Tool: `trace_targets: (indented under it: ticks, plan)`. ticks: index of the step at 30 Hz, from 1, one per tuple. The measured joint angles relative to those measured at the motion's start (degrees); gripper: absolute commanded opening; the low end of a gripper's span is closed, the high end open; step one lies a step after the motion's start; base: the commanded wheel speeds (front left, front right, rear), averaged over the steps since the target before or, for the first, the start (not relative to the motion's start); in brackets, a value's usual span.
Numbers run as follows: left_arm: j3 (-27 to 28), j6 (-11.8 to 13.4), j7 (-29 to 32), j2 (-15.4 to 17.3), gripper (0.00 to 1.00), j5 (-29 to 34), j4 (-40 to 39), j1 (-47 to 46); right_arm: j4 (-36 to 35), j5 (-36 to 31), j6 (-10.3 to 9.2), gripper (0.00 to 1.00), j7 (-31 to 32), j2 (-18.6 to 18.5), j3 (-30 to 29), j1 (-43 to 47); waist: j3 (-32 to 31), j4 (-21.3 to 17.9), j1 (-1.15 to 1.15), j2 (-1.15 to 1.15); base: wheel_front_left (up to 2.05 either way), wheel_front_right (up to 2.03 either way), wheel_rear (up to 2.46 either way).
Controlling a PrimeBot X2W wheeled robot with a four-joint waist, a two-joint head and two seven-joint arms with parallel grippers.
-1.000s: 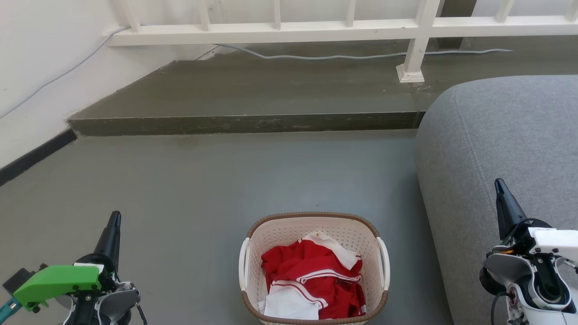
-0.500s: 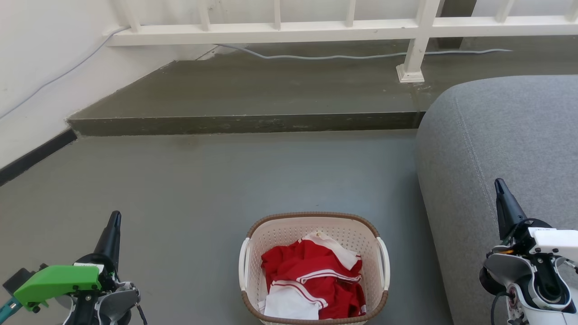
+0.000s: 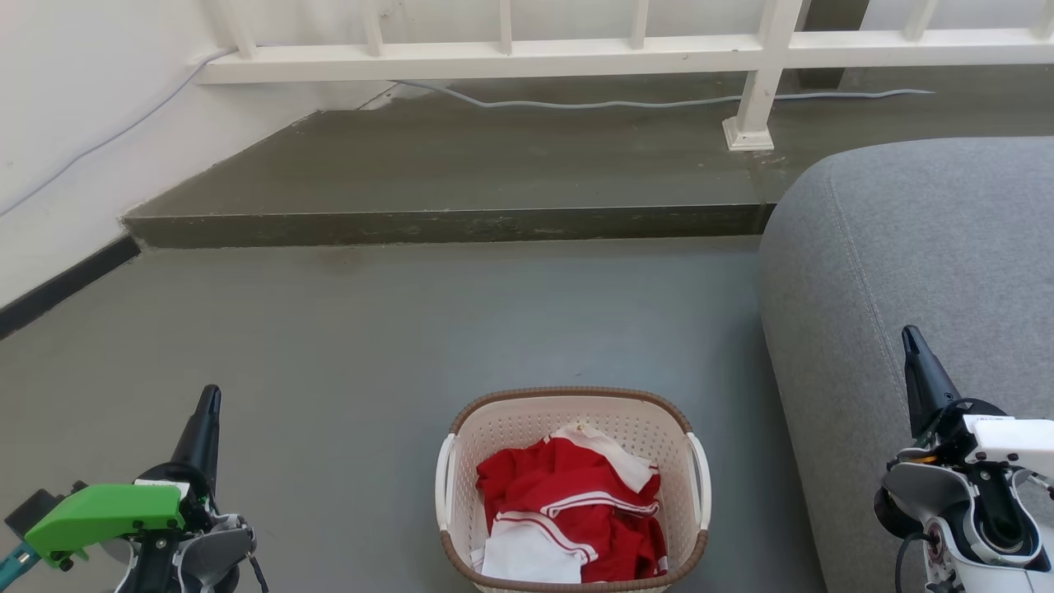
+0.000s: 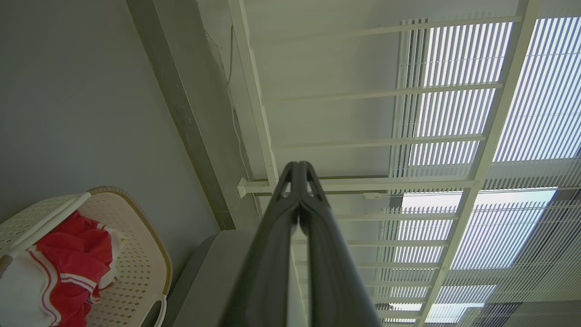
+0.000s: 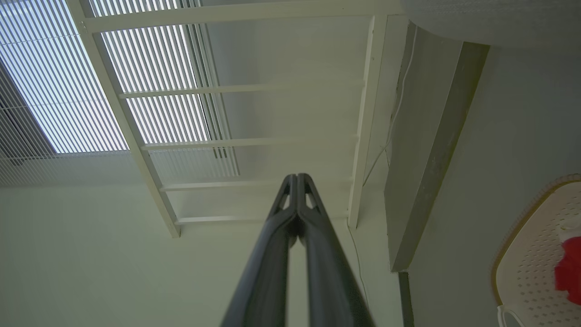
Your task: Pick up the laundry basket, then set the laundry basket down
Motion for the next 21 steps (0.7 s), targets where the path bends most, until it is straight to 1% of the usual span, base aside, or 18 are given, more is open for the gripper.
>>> trace_targets:
  ticks: [9, 10, 13, 21]
  plan:
    - [0.00, 0.04, 0.00, -0.30, 0.00, 0.01, 0.96, 0.27, 0.89, 0.00, -0.08, 0.00, -0.01, 0.31, 0.02, 0.40, 0.00, 0.00, 0.00, 0.00, 0.00, 0.00, 0.00]
    - [-0.02, 0.04, 0.00, -0.62, 1.00, 0.01, 1.63, 0.60, 1.54, 0.00, -0.09, 1.00, -0.01, 0.63, 0.07, 0.93, 0.00, 0.00, 0.00, 0.00, 0.00, 0.00, 0.00]
    - [-0.26, 0.05, -0.07, -1.19, 1.00, 0.01, 2.50, 1.87, 2.44, -0.01, -0.10, 1.00, -0.03, 1.29, 0.16, 2.41, 0.02, -0.01, 0.00, 0.00, 0.00, 0.00, 0.00]
    - [-1.31, 0.05, -1.57, -1.16, 1.00, 0.37, 1.94, 1.90, 1.26, -0.52, -0.10, 1.00, -0.65, 1.25, 0.43, 2.36, 0.10, 0.00, 0.00, 0.00, 0.00, 0.00, 0.00]
